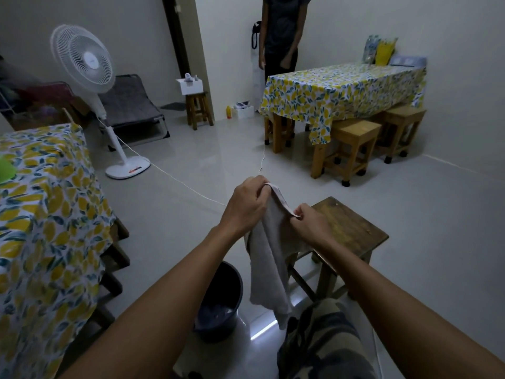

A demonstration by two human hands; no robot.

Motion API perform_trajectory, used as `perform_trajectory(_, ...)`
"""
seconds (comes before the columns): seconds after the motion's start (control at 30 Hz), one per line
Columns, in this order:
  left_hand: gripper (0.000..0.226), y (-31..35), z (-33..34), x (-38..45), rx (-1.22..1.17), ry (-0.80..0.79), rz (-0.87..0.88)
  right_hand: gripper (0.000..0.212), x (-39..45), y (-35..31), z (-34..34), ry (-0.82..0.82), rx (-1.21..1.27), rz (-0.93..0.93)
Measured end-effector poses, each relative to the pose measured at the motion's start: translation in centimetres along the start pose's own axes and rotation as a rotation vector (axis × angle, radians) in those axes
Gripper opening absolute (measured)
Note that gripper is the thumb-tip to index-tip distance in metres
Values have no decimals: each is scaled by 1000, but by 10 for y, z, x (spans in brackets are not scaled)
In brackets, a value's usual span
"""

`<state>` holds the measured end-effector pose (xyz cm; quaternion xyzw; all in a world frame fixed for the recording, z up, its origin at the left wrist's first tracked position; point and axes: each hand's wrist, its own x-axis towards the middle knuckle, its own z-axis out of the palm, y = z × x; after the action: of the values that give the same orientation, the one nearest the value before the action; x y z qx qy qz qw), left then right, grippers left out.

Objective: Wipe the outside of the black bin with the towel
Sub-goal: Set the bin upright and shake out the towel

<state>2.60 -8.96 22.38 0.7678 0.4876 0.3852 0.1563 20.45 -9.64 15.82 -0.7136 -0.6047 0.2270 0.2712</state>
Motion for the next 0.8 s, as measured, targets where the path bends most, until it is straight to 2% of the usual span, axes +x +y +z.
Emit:
perform_trajectory(0.1, 23, -9, -1, 1, 98, -4, -22, 23, -3, 17, -8, -2, -4, 1)
perform_trajectory(0.2, 25, -25, -5, 5, 255, -76, -6, 33, -12, 32, -26, 131, 56, 42)
perform_trajectory(0.27, 26, -36, -5, 9, 312, -115, -14, 36, -17, 41, -41, 229, -9, 14)
perform_trajectory(0.4, 32, -42, 6, 16, 423, -154, -7, 32, -21, 54, -66, 307, -80, -82)
perform_trajectory(0.5, 40, -43, 19, 28, 512, -184, -6, 28, -20, 72, -76, 357, -142, -58)
perform_trajectory(0.67, 37, -48, 49, 42, 579, -232, 1, 25, -16, 104, -86, 300, -221, -23)
perform_trajectory(0.8, 30, -52, 80, 43, 499, -223, -141, 25, -11, 121, -81, 293, -194, -11)
